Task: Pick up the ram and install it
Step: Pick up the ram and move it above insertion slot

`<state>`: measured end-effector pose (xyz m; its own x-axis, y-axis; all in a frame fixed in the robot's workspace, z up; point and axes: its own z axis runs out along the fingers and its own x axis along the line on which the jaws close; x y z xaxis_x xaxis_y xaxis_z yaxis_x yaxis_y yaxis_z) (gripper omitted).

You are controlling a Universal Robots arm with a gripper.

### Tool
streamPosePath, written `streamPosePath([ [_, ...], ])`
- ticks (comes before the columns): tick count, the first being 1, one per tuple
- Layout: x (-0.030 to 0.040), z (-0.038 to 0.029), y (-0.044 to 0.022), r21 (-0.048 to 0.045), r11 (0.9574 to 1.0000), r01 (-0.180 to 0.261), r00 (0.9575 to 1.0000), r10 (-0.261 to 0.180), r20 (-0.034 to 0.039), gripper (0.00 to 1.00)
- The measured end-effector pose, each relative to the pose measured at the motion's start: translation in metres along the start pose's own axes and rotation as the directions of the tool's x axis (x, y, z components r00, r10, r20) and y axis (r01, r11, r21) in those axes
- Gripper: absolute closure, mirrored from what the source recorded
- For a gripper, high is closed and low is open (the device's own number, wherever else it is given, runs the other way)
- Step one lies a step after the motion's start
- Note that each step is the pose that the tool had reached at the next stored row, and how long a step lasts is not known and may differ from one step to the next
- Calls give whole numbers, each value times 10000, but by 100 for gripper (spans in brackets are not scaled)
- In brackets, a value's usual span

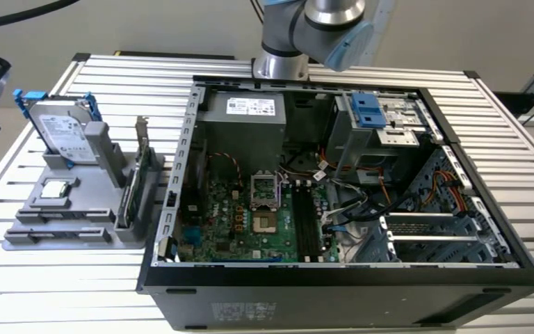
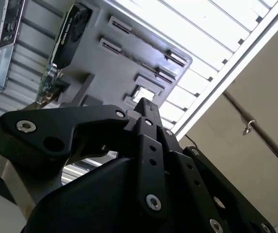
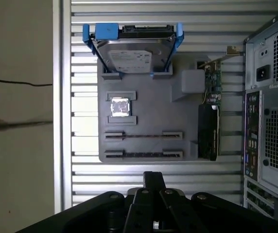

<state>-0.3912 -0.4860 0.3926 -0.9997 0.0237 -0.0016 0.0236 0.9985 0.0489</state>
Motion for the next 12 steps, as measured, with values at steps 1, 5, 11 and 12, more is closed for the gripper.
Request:
streamPosePath([
  [1,0,0,0,0,10000,-28,10000,28,1,100],
  [5,0,0,0,1,9999,-150,9999,150,7,100],
  [11,0,0,0,0,9980,-634,9980,634,32,100],
  [12,0,0,0,0,9975,-711,9975,711,35,100],
])
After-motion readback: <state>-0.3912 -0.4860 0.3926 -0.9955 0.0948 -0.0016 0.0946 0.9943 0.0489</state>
